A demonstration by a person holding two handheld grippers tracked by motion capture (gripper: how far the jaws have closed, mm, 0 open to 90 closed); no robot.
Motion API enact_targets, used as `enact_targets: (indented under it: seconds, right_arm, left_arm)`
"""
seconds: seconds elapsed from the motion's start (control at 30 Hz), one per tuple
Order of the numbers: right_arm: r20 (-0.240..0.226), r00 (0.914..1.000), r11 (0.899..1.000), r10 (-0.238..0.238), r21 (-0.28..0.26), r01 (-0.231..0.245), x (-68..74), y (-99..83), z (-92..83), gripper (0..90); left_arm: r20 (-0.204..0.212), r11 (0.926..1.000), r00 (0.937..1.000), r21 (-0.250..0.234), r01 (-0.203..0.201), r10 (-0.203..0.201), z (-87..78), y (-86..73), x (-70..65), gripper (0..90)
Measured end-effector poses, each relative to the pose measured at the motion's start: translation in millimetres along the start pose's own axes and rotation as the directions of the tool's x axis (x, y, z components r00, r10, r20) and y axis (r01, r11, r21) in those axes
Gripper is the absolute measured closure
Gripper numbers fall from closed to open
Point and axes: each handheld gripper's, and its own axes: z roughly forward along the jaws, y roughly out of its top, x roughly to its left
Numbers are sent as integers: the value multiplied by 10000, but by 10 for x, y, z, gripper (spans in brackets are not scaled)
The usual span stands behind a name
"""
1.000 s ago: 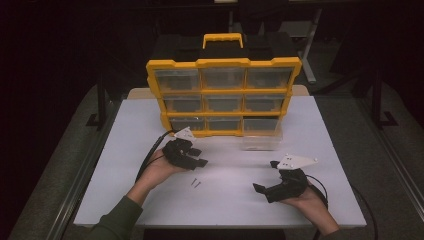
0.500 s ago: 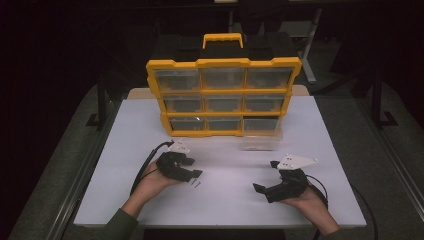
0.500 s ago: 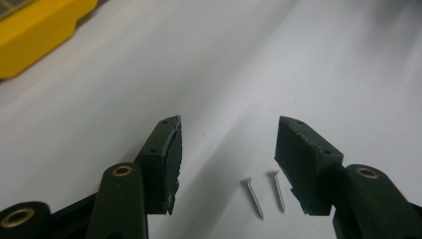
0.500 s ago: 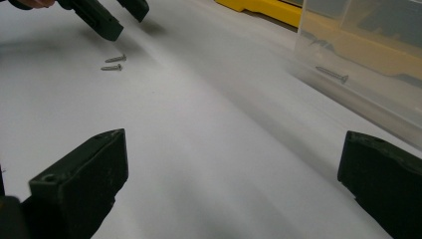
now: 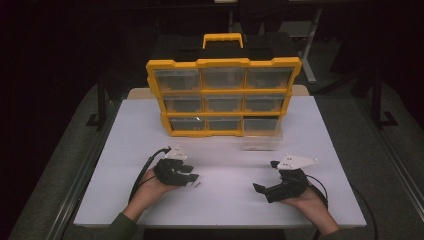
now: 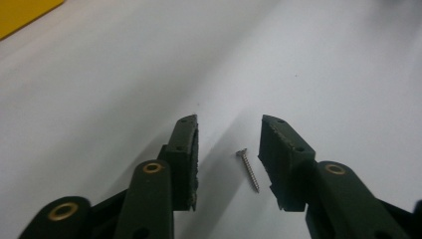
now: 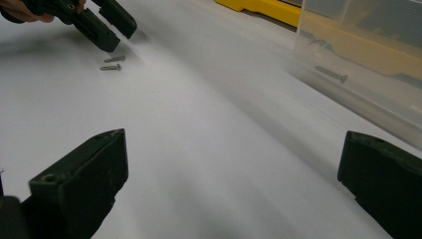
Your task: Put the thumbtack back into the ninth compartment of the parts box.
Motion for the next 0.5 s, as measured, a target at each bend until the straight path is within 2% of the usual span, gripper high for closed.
enact_targets:
  seconds: [0.5]
  right_arm:
    - [-6,10000,10000,-8,31,8,0,-1,3,0]
  left_arm:
    - [416,9994,9991,353,-69,54,61,-10,-26,773]
